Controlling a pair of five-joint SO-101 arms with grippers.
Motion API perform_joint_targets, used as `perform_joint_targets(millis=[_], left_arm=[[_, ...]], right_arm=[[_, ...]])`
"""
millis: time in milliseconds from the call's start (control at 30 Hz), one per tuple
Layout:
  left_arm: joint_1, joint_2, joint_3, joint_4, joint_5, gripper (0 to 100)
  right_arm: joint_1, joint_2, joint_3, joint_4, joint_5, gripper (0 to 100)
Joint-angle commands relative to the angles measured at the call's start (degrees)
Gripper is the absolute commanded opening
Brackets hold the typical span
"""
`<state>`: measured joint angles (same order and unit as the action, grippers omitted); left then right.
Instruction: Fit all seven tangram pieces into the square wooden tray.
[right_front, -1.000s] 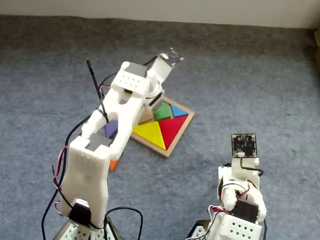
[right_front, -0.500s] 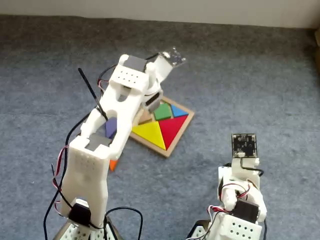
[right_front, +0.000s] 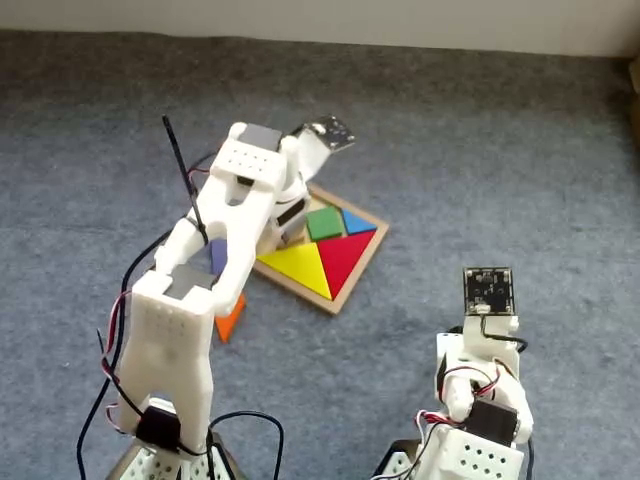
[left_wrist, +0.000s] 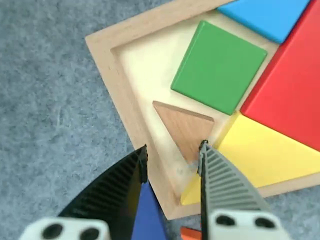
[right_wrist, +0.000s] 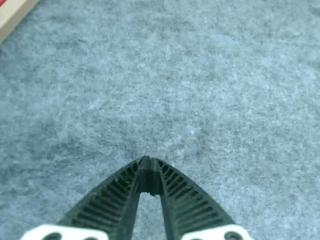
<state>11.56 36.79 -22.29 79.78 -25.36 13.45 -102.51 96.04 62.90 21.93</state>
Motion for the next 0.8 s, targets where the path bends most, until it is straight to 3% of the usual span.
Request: perform_joint_targets(millis=[0,433,767], left_arm=[[0.66,-3.38,0.75,-3.69,-0.35,18],[11.38,-3.47,0.57,-6.24,-0.26,18],[10.86,-7.52,-2.07,-2.99,-0.18,18]], right_arm=[[0.66,-1.36,5.58,0.13,0.0,0.9],[0.66,-1.36,5.58,0.13,0.0,0.9],[0.66,-1.36,5.58,0.13,0.0,0.9]])
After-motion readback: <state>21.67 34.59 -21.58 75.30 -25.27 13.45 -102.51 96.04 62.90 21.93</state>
